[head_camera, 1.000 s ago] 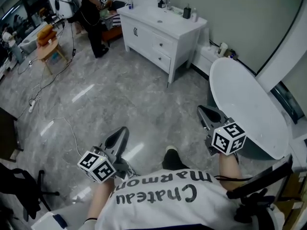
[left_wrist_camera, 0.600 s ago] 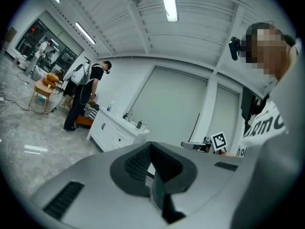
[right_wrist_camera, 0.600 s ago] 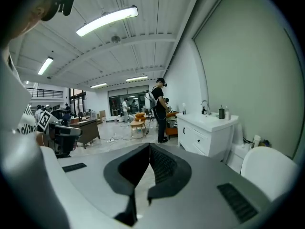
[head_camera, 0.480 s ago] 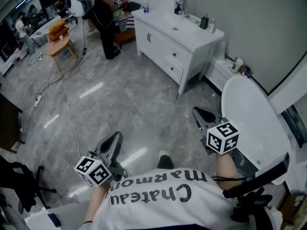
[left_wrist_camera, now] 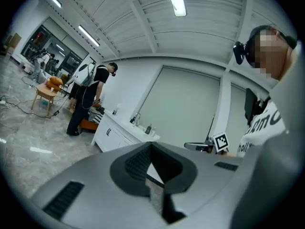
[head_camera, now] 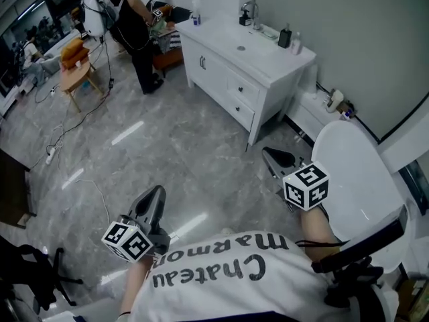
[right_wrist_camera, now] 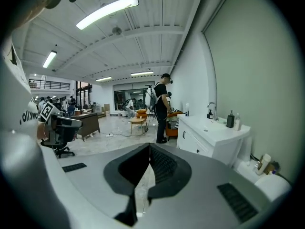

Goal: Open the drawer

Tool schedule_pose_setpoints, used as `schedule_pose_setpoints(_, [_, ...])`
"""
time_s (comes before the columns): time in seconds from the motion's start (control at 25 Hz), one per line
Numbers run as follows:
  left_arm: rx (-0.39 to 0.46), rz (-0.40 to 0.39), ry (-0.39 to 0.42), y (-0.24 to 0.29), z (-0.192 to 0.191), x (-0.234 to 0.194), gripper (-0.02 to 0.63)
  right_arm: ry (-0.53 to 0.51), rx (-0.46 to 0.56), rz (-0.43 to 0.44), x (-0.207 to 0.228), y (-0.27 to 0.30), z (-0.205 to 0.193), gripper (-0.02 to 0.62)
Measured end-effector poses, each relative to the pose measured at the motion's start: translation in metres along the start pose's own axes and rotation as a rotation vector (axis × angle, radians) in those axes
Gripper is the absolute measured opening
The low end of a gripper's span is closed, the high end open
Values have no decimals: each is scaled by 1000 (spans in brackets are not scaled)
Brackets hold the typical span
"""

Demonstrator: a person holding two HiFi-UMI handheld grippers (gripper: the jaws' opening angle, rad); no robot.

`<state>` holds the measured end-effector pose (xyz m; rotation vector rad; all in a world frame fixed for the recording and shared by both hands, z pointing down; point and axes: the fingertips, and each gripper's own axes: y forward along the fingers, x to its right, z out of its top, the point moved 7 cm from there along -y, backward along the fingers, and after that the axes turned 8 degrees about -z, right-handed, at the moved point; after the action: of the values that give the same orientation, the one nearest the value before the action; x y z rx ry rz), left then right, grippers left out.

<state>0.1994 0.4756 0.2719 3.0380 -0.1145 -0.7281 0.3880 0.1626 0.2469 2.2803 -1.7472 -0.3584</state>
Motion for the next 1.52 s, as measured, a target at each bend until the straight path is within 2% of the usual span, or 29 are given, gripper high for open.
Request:
schedule_pose_setpoints(0.24, [-4, 5, 11, 50, 8, -13, 3, 67, 10, -15, 50, 32, 0, 11])
schedule_pose_setpoints(0.52, [-2, 14, 2, 85, 6, -25, 3, 109, 13, -24, 81, 57, -8, 11])
schedule_pose_setpoints(0.72, [-12, 1, 9, 101, 5, -26, 3, 114, 11, -24, 92, 60, -14, 11])
schedule_pose_setpoints(1.08, [-17, -15, 59, 124, 28, -28, 3, 160, 56, -46, 114, 64, -4, 11])
schedule_pose_setpoints(1.24, [33, -6, 61, 123, 29, -31, 3, 175, 40, -47, 114, 73, -8, 11])
schedule_pose_setpoints(1.36, [41, 1, 68, 119, 27, -37, 3, 193, 40, -57, 113, 82, -11, 11])
schedule_pose_setpoints(1.52, [20, -12, 87, 127, 27, -58, 3, 196, 91, -63, 109, 103, -7, 11])
